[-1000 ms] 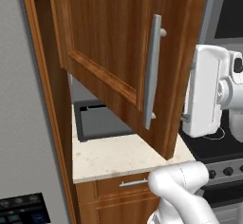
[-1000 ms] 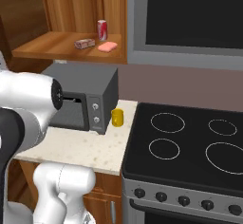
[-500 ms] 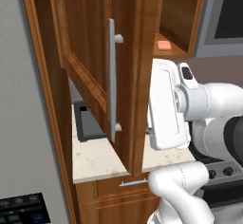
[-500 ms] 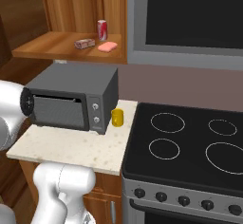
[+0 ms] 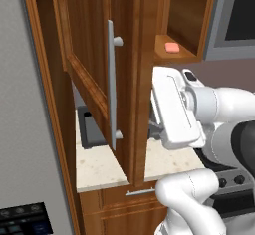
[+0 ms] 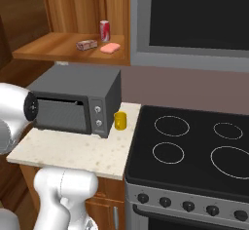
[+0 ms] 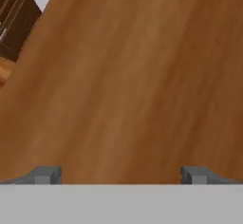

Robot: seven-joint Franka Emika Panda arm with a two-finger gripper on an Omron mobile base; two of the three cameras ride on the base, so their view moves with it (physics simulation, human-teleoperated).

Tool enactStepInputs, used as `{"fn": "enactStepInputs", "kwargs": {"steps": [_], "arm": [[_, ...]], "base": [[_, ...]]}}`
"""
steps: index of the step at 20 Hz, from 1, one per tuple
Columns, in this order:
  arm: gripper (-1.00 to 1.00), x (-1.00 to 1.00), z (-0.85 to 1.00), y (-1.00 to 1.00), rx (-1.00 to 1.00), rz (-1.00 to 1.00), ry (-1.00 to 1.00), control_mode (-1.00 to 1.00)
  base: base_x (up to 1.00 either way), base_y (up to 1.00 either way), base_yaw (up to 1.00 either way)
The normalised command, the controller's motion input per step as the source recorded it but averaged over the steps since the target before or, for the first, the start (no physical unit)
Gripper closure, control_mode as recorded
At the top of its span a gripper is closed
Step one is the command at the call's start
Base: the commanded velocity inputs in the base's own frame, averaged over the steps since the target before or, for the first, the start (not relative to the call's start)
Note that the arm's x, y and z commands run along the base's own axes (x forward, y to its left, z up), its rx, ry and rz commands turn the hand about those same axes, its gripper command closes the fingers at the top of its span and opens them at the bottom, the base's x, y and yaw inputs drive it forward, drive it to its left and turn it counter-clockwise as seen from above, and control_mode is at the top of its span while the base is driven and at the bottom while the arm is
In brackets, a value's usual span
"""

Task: Pick the bar soap and bar soap from the cabinet and place them on the counter.

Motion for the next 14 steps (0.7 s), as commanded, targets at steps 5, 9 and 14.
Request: {"fn": "enactStepInputs", "kwargs": {"steps": [5,9,14], "arm": [[-1.0,0.06,0.21,-0.5,0.0,-0.02,0.18,-1.0],[-1.0,0.0,0.32,-0.51,0.0,-0.03,0.13,-1.0],[-1.0,0.0,0.24,-0.44,0.0,-0.07,0.05,-1.0]], "base": [[0.0,0.0,0.0],[0.0,0.0,0.0],[0.0,0.0,0.0]]}}
